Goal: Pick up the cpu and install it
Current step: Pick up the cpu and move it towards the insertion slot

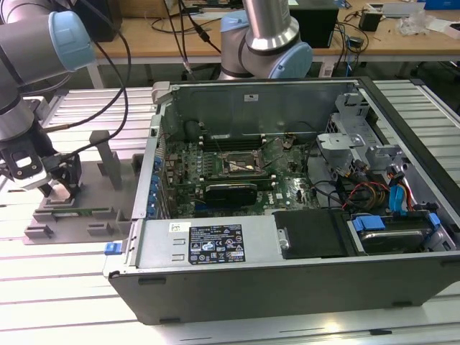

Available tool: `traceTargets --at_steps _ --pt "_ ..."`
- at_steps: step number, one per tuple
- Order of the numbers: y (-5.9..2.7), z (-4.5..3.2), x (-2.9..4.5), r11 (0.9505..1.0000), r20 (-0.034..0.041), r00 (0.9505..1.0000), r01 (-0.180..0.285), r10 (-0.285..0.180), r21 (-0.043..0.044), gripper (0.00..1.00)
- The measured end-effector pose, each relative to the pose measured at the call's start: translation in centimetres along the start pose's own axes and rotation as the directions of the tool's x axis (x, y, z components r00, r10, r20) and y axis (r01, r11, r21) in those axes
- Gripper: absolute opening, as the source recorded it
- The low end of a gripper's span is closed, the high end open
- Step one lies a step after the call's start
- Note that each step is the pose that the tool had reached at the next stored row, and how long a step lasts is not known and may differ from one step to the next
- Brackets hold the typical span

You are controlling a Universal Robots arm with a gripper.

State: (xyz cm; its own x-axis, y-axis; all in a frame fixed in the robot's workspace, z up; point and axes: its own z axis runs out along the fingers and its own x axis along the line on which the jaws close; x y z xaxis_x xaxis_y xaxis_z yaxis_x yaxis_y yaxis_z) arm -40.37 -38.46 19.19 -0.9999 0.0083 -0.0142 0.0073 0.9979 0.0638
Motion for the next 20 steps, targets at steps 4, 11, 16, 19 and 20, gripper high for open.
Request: traceTargets --at_steps 4,11,16,19,20 --pt "0.00 -0.01 -0.05 0.9999 -0.0010 0.9999 0.012 -0.012 -0.0001 0.55" --pt "0.01 -0.03 -0.06 0.9999 -0.0009 0.9999 0.012 -0.012 -0.0002 0.55" --pt "0.01 -0.04 -0.06 0.9999 -0.0009 0.9999 0.012 -0.012 -0.0001 0.55" --pt "0.03 -0.31 -0.06 0.9999 -0.0010 0.9999 0.012 -0.012 -0.0006 0.55" --pt "0.04 -0.41 -0.06 0.9999 -0.0011 0.9999 0.012 -0.012 -0.0006 0.55"
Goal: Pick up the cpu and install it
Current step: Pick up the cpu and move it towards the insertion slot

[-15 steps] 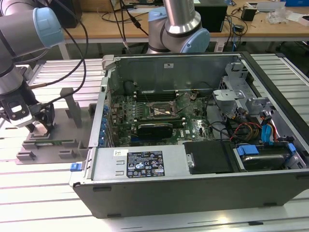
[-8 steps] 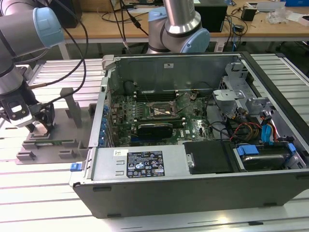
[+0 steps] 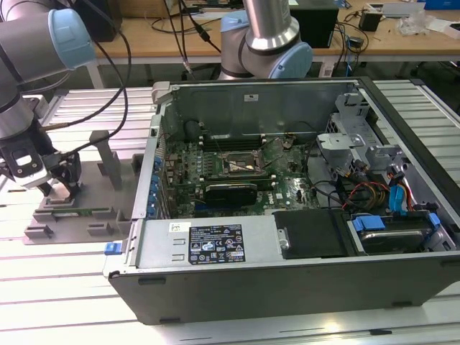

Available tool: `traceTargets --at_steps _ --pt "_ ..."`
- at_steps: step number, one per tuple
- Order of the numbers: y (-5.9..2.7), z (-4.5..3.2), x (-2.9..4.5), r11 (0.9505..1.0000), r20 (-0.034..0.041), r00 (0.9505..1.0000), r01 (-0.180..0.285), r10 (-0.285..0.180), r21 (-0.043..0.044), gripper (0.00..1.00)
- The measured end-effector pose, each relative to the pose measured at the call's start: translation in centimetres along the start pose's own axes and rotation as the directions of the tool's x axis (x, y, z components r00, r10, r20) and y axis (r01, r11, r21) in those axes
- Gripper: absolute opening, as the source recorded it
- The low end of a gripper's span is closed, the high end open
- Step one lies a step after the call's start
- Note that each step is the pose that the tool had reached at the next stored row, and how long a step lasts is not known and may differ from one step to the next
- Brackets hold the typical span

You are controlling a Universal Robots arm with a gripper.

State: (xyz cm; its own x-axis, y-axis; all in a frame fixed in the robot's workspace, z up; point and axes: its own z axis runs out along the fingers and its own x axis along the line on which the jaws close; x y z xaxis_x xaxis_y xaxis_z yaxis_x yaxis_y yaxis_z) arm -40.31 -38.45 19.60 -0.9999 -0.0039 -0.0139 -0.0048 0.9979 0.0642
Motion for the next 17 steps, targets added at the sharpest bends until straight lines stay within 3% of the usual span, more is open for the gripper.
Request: traceTargets --at_steps 3,17 --pt "0.03 -0.51 -0.01 1.0000 0.0000 1.0000 0.000 0.000 0.0000 0.55" --pt "0.35 -5.44 -0.08 1.0000 0.0001 1.0000 0.000 0.000 -0.0001 0.55"
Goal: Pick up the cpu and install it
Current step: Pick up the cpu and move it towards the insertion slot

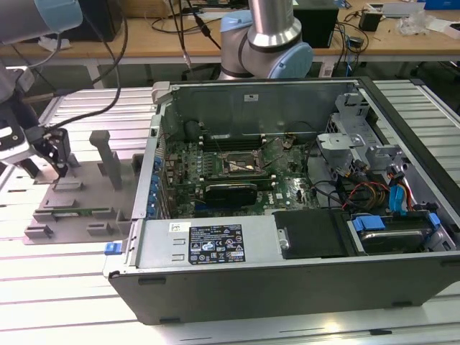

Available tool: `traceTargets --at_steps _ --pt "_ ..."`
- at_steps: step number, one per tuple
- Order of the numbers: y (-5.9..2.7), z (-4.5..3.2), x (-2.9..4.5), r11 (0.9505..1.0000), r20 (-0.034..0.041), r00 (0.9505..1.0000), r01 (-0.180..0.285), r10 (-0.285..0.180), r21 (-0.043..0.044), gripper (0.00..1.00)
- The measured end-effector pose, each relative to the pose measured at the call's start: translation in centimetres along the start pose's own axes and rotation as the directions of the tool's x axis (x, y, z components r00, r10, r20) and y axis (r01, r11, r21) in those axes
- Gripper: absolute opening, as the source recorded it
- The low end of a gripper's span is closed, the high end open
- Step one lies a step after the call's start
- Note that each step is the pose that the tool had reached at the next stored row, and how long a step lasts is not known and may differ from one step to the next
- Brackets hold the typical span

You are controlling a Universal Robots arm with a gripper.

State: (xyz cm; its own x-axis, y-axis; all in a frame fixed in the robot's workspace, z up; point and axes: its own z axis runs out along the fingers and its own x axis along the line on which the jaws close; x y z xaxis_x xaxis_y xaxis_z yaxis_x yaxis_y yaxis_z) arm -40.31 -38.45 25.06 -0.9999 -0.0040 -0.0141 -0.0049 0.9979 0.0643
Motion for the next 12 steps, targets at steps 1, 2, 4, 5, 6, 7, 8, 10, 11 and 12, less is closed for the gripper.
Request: traceTargets --at_steps 1,2,4,5,6,7,8,10,11,12 --pt "0.02 -0.23 0.00 1.0000 -0.0001 1.0000 0.000 0.000 0.0000 0.55" --pt "0.04 -0.55 -0.01 1.0000 -0.0001 1.0000 0.000 0.000 0.0000 0.55" --pt "0.07 -1.04 -0.01 1.0000 -0.0001 1.0000 0.000 0.000 0.0000 0.55" --pt "0.09 -1.32 -0.02 1.0000 -0.0001 1.0000 0.000 0.000 0.0000 0.55" --pt "0.11 -1.73 -0.02 1.0000 -0.0001 1.0000 0.000 0.000 0.0000 0.55" --pt "0.14 -2.12 -0.03 1.0000 0.0000 1.0000 0.000 0.000 0.0000 0.55" --pt "0.17 -2.58 -0.04 1.0000 0.0000 1.0000 0.000 0.000 0.0000 0.55" --pt "0.23 -3.56 -0.05 1.0000 -0.0001 1.0000 0.000 0.000 0.0000 0.55" --pt "0.26 -3.98 -0.06 1.0000 -0.0001 1.0000 0.000 0.000 0.0000 0.55" --pt "0.28 -4.22 -0.06 1.0000 -0.0001 1.0000 0.000 0.000 0.0000 0.55"
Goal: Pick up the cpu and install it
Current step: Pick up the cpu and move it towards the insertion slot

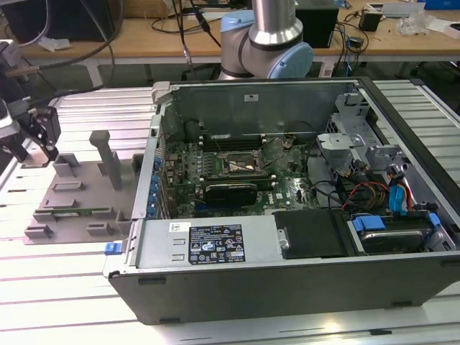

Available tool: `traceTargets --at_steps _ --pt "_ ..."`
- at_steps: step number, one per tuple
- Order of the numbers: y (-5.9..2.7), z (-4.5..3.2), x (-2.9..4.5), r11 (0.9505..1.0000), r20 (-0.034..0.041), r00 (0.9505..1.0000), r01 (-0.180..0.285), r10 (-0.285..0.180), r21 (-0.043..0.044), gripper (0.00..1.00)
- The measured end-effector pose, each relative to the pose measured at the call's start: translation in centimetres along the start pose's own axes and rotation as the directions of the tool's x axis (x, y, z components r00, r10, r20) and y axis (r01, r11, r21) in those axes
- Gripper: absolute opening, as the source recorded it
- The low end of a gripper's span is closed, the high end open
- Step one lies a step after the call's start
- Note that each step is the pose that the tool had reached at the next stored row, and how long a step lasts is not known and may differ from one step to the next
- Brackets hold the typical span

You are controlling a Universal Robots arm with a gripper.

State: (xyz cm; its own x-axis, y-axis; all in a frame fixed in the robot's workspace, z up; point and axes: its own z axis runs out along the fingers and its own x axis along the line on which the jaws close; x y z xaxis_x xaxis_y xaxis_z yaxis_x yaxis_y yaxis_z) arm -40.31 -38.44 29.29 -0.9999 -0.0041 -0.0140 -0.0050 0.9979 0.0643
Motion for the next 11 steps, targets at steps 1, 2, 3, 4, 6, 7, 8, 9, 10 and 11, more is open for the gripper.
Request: traceTargets --at_steps 1,2,3,4,6,7,8,9,10,11 --pt "0.03 -0.39 -0.01 1.0000 0.0000 1.0000 0.000 0.000 -0.0001 0.55" --pt "0.08 -0.96 -0.01 1.0000 0.0001 1.0000 0.000 0.000 0.0000 0.55" --pt "0.12 -1.40 -0.02 1.0000 0.0000 1.0000 0.000 0.000 0.0000 0.55" --pt "0.14 -1.66 -0.02 1.0000 0.0001 1.0000 0.000 0.000 0.0000 0.55" --pt "0.22 -2.66 -0.04 1.0000 0.0000 1.0000 0.000 0.000 0.0001 0.55" --pt "0.27 -3.24 -0.04 1.0000 0.0000 1.0000 0.000 0.000 0.0000 0.55" --pt "0.33 -3.83 -0.05 1.0000 0.0000 1.0000 0.000 0.000 0.0000 0.55" --pt "0.36 -4.16 -0.05 1.0000 0.0000 1.0000 0.000 0.000 0.0000 0.55" --pt "0.39 -4.48 -0.06 1.0000 0.0001 1.0000 0.000 0.000 0.0000 0.55" --pt "0.45 -4.97 -0.07 1.0000 0.0001 1.0000 0.000 0.000 -0.0001 0.55"
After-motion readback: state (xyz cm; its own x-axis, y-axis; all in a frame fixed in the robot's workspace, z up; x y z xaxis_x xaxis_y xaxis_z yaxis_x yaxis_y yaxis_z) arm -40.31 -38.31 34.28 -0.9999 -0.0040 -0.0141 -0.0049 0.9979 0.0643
